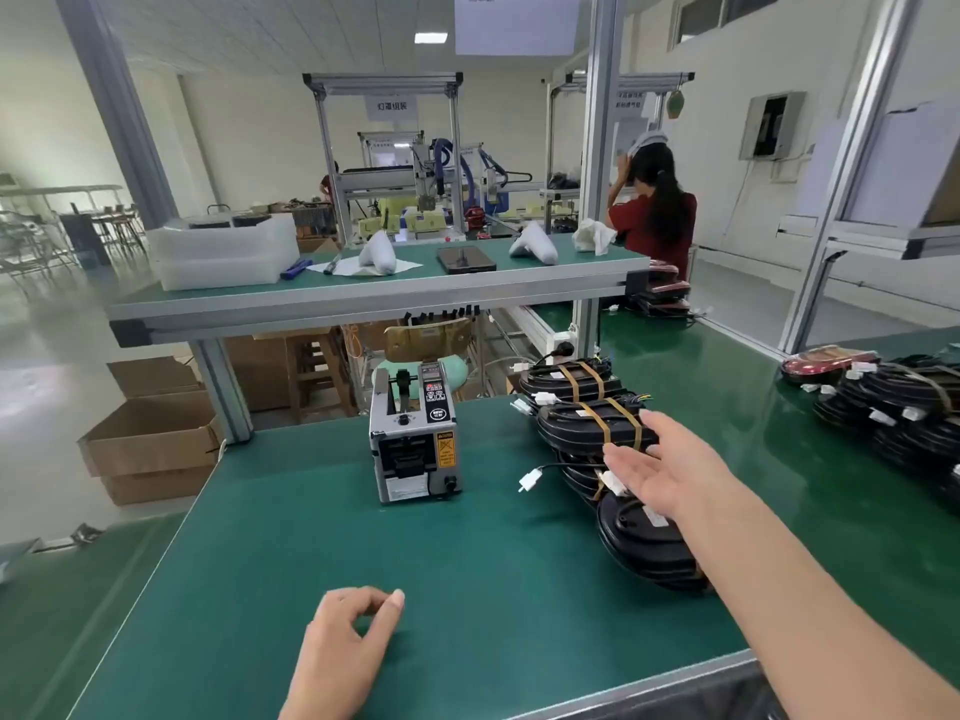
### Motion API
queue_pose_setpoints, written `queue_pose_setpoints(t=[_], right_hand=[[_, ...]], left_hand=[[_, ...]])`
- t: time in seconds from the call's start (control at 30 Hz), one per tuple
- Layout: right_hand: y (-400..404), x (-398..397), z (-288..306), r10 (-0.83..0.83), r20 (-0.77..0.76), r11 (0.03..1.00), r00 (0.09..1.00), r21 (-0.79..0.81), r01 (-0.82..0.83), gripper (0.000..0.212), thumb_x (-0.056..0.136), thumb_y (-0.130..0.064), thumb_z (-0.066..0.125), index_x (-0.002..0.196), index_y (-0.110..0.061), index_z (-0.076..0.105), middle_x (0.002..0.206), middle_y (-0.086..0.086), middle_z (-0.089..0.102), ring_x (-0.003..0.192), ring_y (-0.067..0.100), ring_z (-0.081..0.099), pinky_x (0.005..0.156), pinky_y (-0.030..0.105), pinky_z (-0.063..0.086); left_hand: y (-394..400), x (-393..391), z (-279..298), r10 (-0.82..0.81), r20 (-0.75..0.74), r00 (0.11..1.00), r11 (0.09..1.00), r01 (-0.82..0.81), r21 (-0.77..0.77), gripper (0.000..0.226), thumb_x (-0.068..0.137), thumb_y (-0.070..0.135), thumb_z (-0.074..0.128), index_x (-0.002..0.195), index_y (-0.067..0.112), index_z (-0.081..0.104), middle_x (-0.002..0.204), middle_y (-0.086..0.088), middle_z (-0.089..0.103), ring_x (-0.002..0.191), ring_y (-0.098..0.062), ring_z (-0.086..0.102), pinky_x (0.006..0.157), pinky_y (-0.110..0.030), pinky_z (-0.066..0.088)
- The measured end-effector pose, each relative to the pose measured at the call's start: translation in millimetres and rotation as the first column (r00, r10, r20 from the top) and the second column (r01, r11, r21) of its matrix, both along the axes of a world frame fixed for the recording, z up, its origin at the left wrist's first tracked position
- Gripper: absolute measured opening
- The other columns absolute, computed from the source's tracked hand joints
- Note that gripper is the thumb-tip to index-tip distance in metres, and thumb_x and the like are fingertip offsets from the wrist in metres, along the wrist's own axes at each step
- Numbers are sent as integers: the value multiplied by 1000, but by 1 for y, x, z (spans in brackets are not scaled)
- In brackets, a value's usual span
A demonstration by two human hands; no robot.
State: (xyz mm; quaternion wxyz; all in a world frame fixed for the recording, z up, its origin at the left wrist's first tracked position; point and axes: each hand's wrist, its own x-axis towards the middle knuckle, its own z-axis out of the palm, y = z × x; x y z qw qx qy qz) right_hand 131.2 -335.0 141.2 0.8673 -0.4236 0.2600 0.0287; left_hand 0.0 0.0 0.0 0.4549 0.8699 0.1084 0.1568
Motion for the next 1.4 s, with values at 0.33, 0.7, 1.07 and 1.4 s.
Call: queue_pose_setpoints(t=[0.33,0.7,1.07,1.4], right_hand=[[6,61,-21,-27,-203,999,979,-44,18,42,95,-10,75,135,-9,61,159,21,36,119,49,60,37,39,55],[17,81,-28,-53,-223,978,973,-207,6,31,100,-19,67,125,-3,57,122,22,63,69,30,70,31,24,47],[25,50,-30,-181,12,795,983,-587,153,39,79,-39,77,79,-2,65,56,8,62,50,22,52,51,31,42],[80,13,8,808,-54,-138,586,-985,100,46,81,-70,49,108,-36,64,100,-16,69,92,6,64,83,33,53]], left_hand=[[-10,-6,-22,54,2,999,998,-54,-19,34,84,5,87,58,25,78,65,20,75,67,1,72,69,-8,52],[-19,-12,-11,57,187,981,998,-50,-43,26,64,29,78,46,23,61,43,14,52,41,-5,54,47,-10,43],[-12,-10,-26,47,237,970,999,-42,-25,27,69,27,79,47,26,63,46,13,57,42,-8,57,49,-20,48],[20,8,-44,166,88,982,847,-96,-523,35,107,3,57,80,8,79,82,-13,81,90,-35,76,81,-38,61]])
